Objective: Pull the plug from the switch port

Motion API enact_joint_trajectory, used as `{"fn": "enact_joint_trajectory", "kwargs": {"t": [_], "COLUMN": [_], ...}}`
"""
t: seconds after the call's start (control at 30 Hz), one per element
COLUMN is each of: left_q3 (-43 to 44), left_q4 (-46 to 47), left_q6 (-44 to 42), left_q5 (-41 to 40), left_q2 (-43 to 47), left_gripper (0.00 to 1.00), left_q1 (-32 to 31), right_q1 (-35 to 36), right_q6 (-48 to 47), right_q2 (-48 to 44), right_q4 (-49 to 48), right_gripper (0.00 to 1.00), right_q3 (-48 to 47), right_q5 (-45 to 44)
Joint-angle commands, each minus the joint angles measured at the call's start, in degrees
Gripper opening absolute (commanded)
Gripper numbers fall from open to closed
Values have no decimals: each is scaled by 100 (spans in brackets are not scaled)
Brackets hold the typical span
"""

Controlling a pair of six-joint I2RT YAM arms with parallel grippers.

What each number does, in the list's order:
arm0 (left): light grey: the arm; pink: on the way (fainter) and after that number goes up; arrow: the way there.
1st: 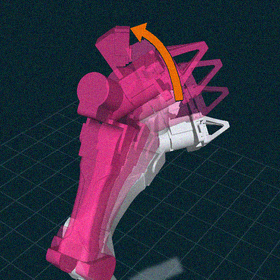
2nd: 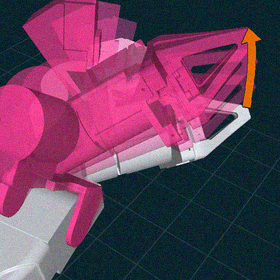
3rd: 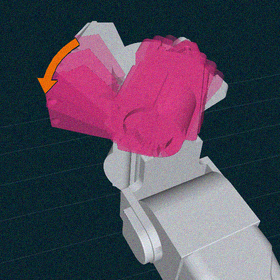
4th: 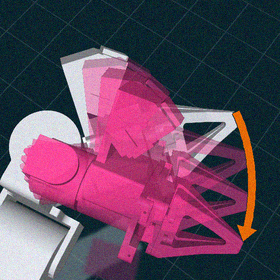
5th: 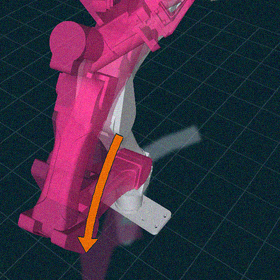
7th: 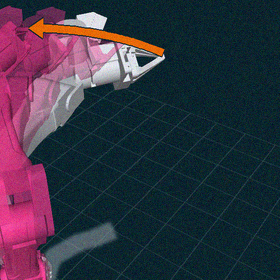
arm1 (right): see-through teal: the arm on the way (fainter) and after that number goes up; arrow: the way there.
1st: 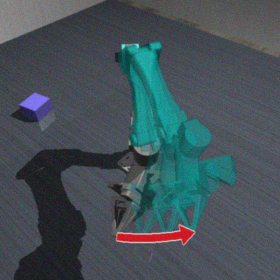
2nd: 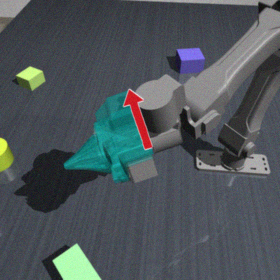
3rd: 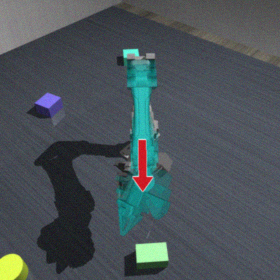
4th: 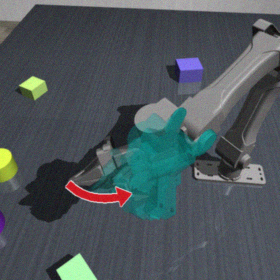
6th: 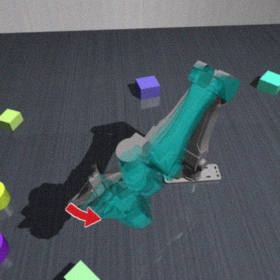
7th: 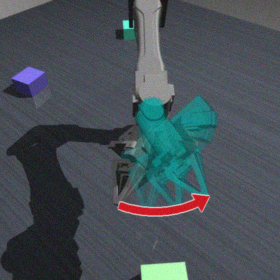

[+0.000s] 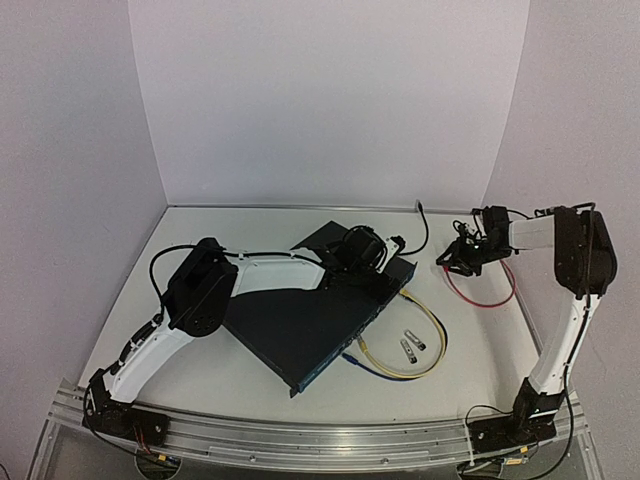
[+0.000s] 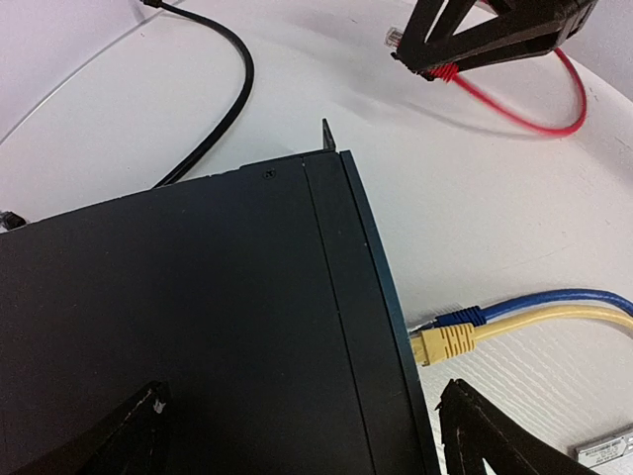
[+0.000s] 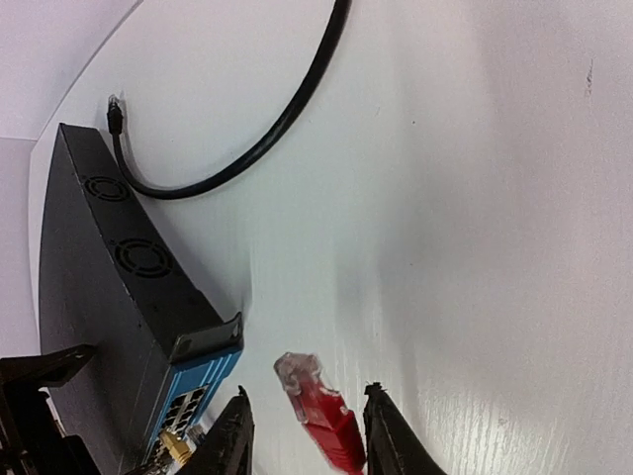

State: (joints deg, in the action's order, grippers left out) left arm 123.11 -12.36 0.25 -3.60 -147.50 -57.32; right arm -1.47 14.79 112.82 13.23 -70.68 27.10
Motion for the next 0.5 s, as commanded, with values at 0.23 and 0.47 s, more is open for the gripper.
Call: {"fn": "enact_joint_trajectory", "kwargs": {"t": [0.23, 0.47], "left_q3": [-296, -739], "left_q4": [-563, -359], "left_q6": [202, 296], "left_q5": [193, 281], "left_q2": [-120, 116], "left_gripper": [93, 91], "left_q1": [115, 167], "right_q1": [16, 371], "right_q6": [-79, -58], "right_q2": [-174, 370], "right_q4": [114, 110], "right_gripper": [57, 58], "right_q3": [109, 114], "right_q5": [1983, 3112]}}
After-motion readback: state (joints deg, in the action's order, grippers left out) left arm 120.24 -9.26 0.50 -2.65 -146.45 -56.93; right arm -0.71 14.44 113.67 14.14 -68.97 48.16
